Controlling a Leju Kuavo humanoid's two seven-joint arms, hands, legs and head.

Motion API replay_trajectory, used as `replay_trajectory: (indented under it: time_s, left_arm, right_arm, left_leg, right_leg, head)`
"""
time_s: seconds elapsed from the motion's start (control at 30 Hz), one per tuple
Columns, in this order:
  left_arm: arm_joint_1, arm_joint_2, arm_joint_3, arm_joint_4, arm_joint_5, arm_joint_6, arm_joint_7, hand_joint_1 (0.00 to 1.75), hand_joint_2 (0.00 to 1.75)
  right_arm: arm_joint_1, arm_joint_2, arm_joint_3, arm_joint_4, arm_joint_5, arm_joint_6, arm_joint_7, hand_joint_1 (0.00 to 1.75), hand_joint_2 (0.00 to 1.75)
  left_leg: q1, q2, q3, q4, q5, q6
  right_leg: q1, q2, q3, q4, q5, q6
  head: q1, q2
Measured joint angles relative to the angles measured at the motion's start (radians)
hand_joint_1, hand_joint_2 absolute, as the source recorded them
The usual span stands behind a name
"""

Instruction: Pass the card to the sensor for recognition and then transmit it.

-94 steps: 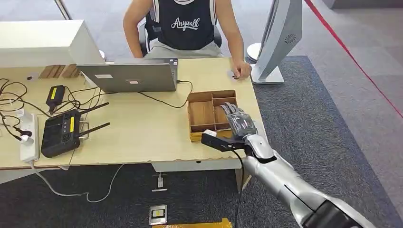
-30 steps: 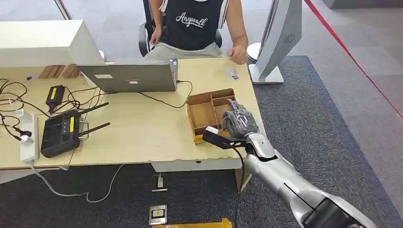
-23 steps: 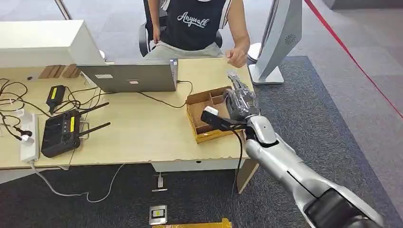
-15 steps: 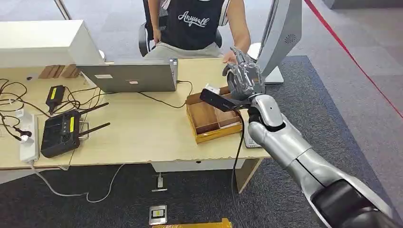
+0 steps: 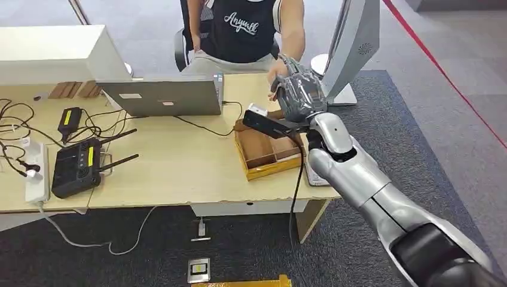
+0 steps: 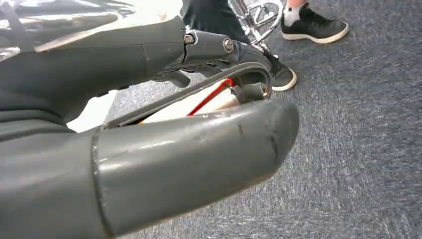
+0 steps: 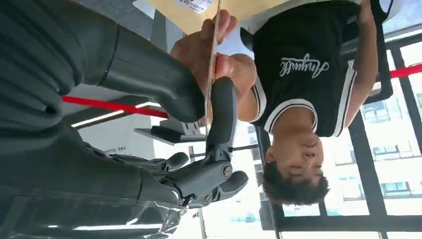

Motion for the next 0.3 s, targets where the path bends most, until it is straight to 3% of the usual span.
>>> replay_trajectory:
  time_s: [0.23, 0.27, 0.3]
  left_arm:
    - [-0.018, -0.004, -0.003, 0.0, -0.037, -0.016, 0.012, 0.0, 0.0]
    - [-0.021, -0.005, -0.003, 0.0, -0.039, -0.018, 0.015, 0.0, 0.0]
    - [-0.023, -0.006, -0.004, 0.0, -0.039, -0.019, 0.018, 0.0, 0.0]
  right_arm:
    - [-0.111, 0.075, 0.016, 0.189, 0.011, 0.0, -0.02, 1.75, 1.75]
    - [-0.122, 0.084, 0.018, 0.216, 0.012, -0.002, -0.021, 1.66, 1.75]
    - [-0.131, 0.094, 0.02, 0.242, 0.011, -0.003, -0.021, 0.19, 1.75]
  left_leg:
    - [0.0, 0.0, -0.001, 0.0, 0.0, 0.0]
    - [0.0, 0.0, -0.001, 0.0, 0.0, 0.0]
    - [0.0, 0.0, -0.002, 0.0, 0.0, 0.0]
  right_leg:
    - [0.0, 0.0, -0.001, 0.0, 0.0, 0.0]
    - [0.0, 0.0, -0.002, 0.0, 0.0, 0.0]
    - [0.0, 0.0, -0.002, 0.0, 0.0, 0.0]
  head:
    - [0.0, 0.0]
    - [0.0, 0.0]
    - [0.0, 0.0]
